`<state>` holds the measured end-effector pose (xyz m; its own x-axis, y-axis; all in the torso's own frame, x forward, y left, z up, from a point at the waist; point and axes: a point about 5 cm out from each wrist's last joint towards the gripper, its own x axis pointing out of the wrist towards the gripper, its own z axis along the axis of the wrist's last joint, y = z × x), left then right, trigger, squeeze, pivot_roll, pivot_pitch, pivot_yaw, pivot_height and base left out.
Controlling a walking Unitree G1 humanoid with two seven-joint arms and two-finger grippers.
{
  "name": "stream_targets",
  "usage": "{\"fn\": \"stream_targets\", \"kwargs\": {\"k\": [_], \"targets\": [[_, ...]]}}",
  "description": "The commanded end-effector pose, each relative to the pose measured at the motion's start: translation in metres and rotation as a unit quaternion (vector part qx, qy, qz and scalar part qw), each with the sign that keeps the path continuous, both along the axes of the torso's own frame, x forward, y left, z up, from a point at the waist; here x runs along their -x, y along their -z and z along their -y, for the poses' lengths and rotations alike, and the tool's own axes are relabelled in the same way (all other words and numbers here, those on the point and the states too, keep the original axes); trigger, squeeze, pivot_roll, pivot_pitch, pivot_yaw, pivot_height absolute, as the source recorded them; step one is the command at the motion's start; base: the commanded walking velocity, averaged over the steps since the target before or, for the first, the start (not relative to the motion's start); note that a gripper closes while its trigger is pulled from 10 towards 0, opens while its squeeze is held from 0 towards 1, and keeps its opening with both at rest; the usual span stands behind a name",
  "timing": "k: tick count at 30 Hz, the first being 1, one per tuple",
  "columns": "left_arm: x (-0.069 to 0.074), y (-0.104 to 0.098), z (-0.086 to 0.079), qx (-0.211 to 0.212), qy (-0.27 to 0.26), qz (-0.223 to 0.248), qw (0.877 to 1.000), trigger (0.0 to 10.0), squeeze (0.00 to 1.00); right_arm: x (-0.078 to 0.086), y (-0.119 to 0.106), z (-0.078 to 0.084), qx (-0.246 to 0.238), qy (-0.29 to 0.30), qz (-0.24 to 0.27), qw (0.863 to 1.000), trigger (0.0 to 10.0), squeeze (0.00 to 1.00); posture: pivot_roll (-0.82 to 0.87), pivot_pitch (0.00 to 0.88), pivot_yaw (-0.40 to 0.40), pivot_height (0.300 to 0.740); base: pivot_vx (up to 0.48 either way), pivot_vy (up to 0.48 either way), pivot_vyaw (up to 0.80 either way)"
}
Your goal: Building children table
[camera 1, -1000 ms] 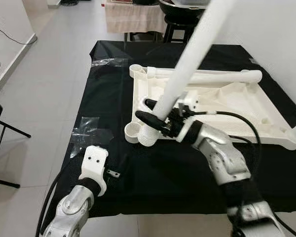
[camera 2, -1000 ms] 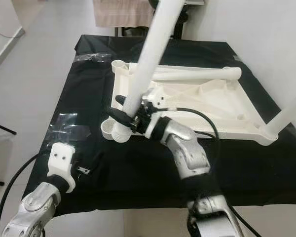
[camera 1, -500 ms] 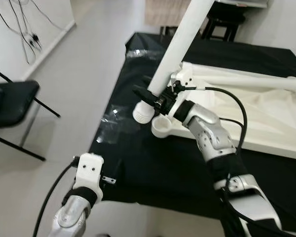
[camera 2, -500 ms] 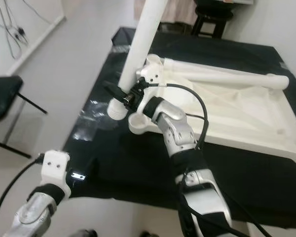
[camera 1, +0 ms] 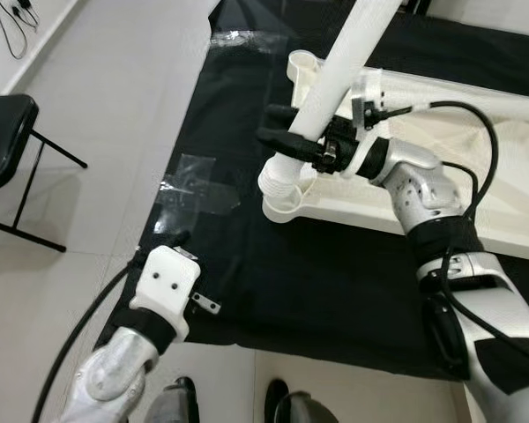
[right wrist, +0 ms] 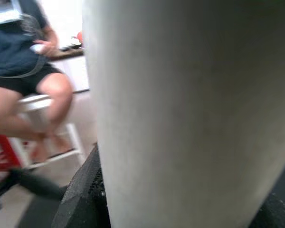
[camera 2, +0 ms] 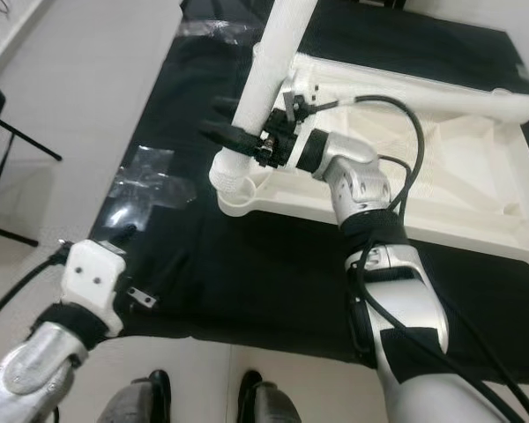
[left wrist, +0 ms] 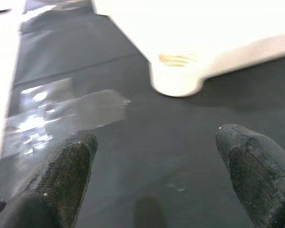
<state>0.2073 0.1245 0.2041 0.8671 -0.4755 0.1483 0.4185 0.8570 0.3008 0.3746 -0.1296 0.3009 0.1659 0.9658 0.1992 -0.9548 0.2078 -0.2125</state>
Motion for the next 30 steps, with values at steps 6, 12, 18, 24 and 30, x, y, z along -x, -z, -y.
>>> {"fn": "stream_targets", "kwargs": {"k": [6,12,18,24,30], "targets": [[0.012,-0.011,-0.003,-0.013,0.018,0.0,1.0,10.0,0.0,0.0,-0.006,0.005,0.024,-0.033,0.013,0.999,10.0,0.0,0.23,0.464,-0.106,0.74,0.0,0.0,0.0],[0.015,-0.021,-0.005,-0.029,0.016,0.003,0.999,10.0,0.0,-0.006,-0.013,-0.005,0.047,-0.016,0.028,0.998,10.0,0.0,0.23,0.48,-0.12,0.74,0.0,0.0,0.0],[0.017,-0.021,-0.003,-0.028,0.018,0.0,0.999,10.0,0.0,-0.007,-0.011,-0.011,0.064,-0.029,0.02,0.997,10.0,0.0,0.22,0.491,-0.128,0.74,0.0,0.0,0.0],[0.02,-0.022,-0.001,-0.025,0.016,-0.009,1.0,10.0,0.0,-0.005,-0.009,-0.015,0.1,-0.069,0.009,0.993,10.0,0.0,0.22,0.508,-0.137,0.74,0.0,0.0,0.0],[0.022,-0.023,-0.001,-0.027,0.016,-0.014,0.999,10.0,0.0,-0.002,-0.008,-0.018,0.147,-0.097,0.021,0.984,10.0,0.0,0.23,0.514,-0.136,0.74,0.0,0.0,0.0]]}}
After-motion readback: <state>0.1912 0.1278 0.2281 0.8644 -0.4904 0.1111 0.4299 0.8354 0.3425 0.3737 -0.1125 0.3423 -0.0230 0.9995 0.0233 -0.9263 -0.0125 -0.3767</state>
